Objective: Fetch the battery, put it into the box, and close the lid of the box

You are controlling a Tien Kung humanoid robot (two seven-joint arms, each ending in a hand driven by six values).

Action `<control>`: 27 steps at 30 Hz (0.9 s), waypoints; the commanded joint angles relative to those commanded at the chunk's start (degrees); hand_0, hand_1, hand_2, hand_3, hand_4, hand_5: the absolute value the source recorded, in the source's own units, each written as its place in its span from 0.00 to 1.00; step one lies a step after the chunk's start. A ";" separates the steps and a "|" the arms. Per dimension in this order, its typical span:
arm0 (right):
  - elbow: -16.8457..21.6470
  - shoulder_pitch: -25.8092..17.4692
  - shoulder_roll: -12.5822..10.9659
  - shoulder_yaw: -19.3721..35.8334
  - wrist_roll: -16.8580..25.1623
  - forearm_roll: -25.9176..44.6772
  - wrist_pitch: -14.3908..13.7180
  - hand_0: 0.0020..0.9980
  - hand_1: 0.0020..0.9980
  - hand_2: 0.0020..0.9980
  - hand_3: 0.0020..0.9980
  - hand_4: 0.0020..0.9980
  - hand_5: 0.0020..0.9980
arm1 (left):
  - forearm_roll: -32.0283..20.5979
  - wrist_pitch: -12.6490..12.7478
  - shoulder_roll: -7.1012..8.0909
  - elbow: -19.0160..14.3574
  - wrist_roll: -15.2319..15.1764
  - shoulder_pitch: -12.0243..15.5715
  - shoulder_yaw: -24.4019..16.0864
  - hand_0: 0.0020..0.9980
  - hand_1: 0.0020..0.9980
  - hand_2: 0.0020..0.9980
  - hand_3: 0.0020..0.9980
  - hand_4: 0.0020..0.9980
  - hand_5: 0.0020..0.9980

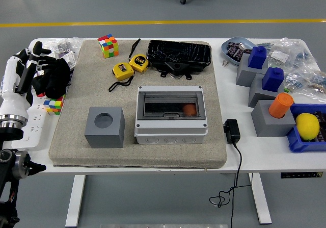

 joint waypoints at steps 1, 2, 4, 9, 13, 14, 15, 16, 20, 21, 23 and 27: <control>0.05 0.00 -0.01 -0.75 0.06 1.13 0.23 1.00 0.85 0.81 0.75 1.00 1.00 | -0.07 -0.14 0.03 -0.20 0.03 -0.01 0.03 0.47 0.54 0.51 0.51 0.98 0.82; 0.14 -0.04 0.06 -1.05 0.49 2.15 -0.35 1.00 0.85 0.81 0.75 1.00 1.00 | -0.28 -0.08 0.07 -0.53 -0.07 0.02 0.13 0.47 0.54 0.51 0.51 0.98 0.82; 0.15 -0.15 0.21 -0.80 1.10 2.72 -1.24 0.93 0.83 0.82 0.90 1.00 1.00 | -0.65 -0.15 0.07 -1.03 -0.37 0.09 0.08 0.50 0.64 0.63 0.67 0.99 0.81; 0.38 -0.33 0.32 -0.54 2.42 3.45 -2.31 0.93 0.83 0.82 0.90 1.00 1.00 | -2.08 -1.32 0.12 -1.25 -1.34 0.17 -0.25 0.50 0.64 0.63 0.67 0.99 0.81; 0.65 -0.25 0.36 -0.18 3.23 3.55 -2.84 0.87 0.79 0.82 0.91 1.00 1.00 | -1.31 -2.77 -0.03 -1.33 -1.80 0.31 -0.46 0.74 0.79 0.77 0.76 1.00 0.76; 0.71 -0.24 0.37 -0.16 3.40 3.69 -2.93 0.87 0.79 0.82 0.91 1.00 1.00 | -0.81 -3.29 -0.08 -1.37 -1.92 0.33 -0.53 0.74 0.79 0.77 0.76 1.00 0.76; 0.76 -0.22 0.38 -0.15 3.58 3.82 -3.02 0.87 0.79 0.82 0.91 1.00 1.00 | -0.07 -3.88 -0.11 -1.41 -2.07 0.33 -0.59 0.74 0.79 0.77 0.76 1.00 0.76; 0.78 -0.22 0.39 -0.15 3.72 3.93 -3.08 0.87 0.79 0.82 0.91 1.00 1.00 | 0.53 -4.26 -0.11 -1.45 -2.16 0.32 -0.61 0.74 0.79 0.77 0.76 1.00 0.76; 0.89 -0.11 0.42 -0.03 4.00 3.99 -3.22 0.79 0.76 0.80 0.91 1.00 1.00 | 2.14 -5.42 -0.03 -1.63 -2.12 0.25 -0.61 0.84 0.93 0.96 1.00 1.00 0.48; 0.91 -0.10 0.44 0.02 3.98 3.90 -3.22 0.79 0.76 0.80 0.91 1.00 1.00 | 2.09 -5.69 -0.02 -1.65 -1.98 0.24 -0.59 0.84 0.93 0.96 1.00 1.00 0.48; 0.90 -0.10 0.47 0.01 3.95 3.81 -3.21 0.77 0.75 0.78 0.90 1.00 1.00 | 1.63 -6.13 0.02 -1.61 -1.54 0.24 -0.48 0.86 0.95 1.00 1.00 1.00 0.63; 0.86 -0.12 0.57 -0.20 3.85 3.71 -3.31 0.77 0.75 0.78 0.90 1.00 1.00 | -0.27 -5.77 -0.14 -1.28 -0.88 0.24 -0.18 0.86 0.95 1.00 1.00 1.00 0.63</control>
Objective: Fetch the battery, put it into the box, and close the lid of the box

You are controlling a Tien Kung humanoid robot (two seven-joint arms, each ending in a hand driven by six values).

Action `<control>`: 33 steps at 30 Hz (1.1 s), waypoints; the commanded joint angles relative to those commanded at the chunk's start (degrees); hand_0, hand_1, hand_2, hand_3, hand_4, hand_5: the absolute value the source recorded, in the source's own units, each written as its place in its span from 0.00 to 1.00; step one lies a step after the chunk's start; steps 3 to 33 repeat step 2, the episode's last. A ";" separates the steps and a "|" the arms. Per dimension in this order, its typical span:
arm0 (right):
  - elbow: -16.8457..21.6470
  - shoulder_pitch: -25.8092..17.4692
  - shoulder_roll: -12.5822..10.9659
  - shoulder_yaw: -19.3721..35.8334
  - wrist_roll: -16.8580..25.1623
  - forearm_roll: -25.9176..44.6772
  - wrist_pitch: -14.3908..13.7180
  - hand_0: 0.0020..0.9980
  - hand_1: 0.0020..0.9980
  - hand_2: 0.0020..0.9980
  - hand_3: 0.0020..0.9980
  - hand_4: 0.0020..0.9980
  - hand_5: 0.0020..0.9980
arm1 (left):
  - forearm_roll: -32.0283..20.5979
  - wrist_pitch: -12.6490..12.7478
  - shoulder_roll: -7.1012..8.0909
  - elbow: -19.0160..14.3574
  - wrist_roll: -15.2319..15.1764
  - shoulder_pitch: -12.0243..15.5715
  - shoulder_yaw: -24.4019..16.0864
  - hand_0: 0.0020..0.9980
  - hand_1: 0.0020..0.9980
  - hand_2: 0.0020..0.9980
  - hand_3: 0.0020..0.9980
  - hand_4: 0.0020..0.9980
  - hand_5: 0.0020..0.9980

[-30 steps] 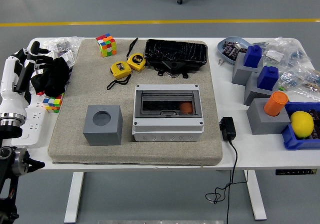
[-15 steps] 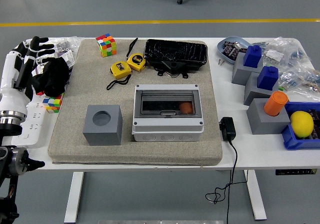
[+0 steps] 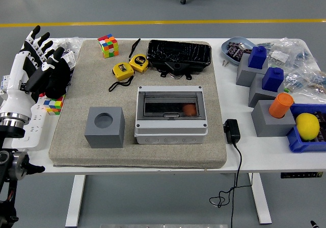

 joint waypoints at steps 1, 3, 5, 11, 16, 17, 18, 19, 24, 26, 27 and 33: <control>-0.01 0.03 0.04 -0.03 -0.09 -0.10 -0.01 0.77 0.75 0.78 0.90 1.00 1.00 | -0.27 0.09 -0.07 0.00 0.10 0.06 0.06 0.86 0.95 1.00 1.00 1.00 0.63; 0.03 0.06 0.04 -0.01 -0.15 -0.24 -0.01 0.77 0.75 0.78 0.90 1.00 1.00 | -0.35 0.10 -0.10 0.01 0.19 0.10 0.08 0.86 0.95 1.00 1.00 1.00 0.63; 0.03 0.06 0.04 -0.01 -0.15 -0.24 -0.01 0.77 0.75 0.78 0.90 1.00 1.00 | -0.35 0.10 -0.10 0.01 0.19 0.10 0.08 0.86 0.95 1.00 1.00 1.00 0.63; 0.03 0.06 0.04 -0.01 -0.15 -0.24 -0.01 0.77 0.75 0.78 0.90 1.00 1.00 | -0.35 0.10 -0.10 0.01 0.19 0.10 0.08 0.86 0.95 1.00 1.00 1.00 0.63; 0.03 0.06 0.04 -0.01 -0.15 -0.24 -0.01 0.77 0.75 0.78 0.90 1.00 1.00 | -0.35 0.10 -0.10 0.01 0.19 0.10 0.08 0.86 0.95 1.00 1.00 1.00 0.63; 0.03 0.06 0.04 -0.01 -0.15 -0.24 -0.01 0.77 0.75 0.78 0.90 1.00 1.00 | -0.35 0.10 -0.10 0.01 0.19 0.10 0.08 0.86 0.95 1.00 1.00 1.00 0.63; 0.03 0.06 0.04 -0.01 -0.15 -0.24 -0.01 0.77 0.75 0.78 0.90 1.00 1.00 | -0.35 0.10 -0.10 0.01 0.19 0.10 0.08 0.86 0.95 1.00 1.00 1.00 0.63; 0.03 0.06 0.04 -0.01 -0.15 -0.24 -0.01 0.77 0.75 0.78 0.90 1.00 1.00 | -0.35 0.10 -0.10 0.01 0.19 0.10 0.08 0.86 0.95 1.00 1.00 1.00 0.63; 0.03 0.06 0.04 -0.01 -0.15 -0.24 -0.01 0.77 0.75 0.78 0.90 1.00 1.00 | -0.35 0.10 -0.10 0.01 0.19 0.10 0.08 0.86 0.95 1.00 1.00 1.00 0.63; 0.03 0.06 0.04 -0.01 -0.15 -0.24 -0.01 0.77 0.75 0.78 0.90 1.00 1.00 | -0.35 0.10 -0.10 0.01 0.19 0.10 0.08 0.86 0.95 1.00 1.00 1.00 0.63; 0.03 0.06 0.04 -0.01 -0.15 -0.24 -0.01 0.77 0.75 0.78 0.90 1.00 1.00 | -0.35 0.10 -0.10 0.01 0.19 0.10 0.08 0.86 0.95 1.00 1.00 1.00 0.63; 0.03 0.06 0.04 -0.01 -0.15 -0.24 -0.01 0.77 0.75 0.78 0.90 1.00 1.00 | -0.35 0.10 -0.10 0.01 0.19 0.10 0.08 0.86 0.95 1.00 1.00 1.00 0.63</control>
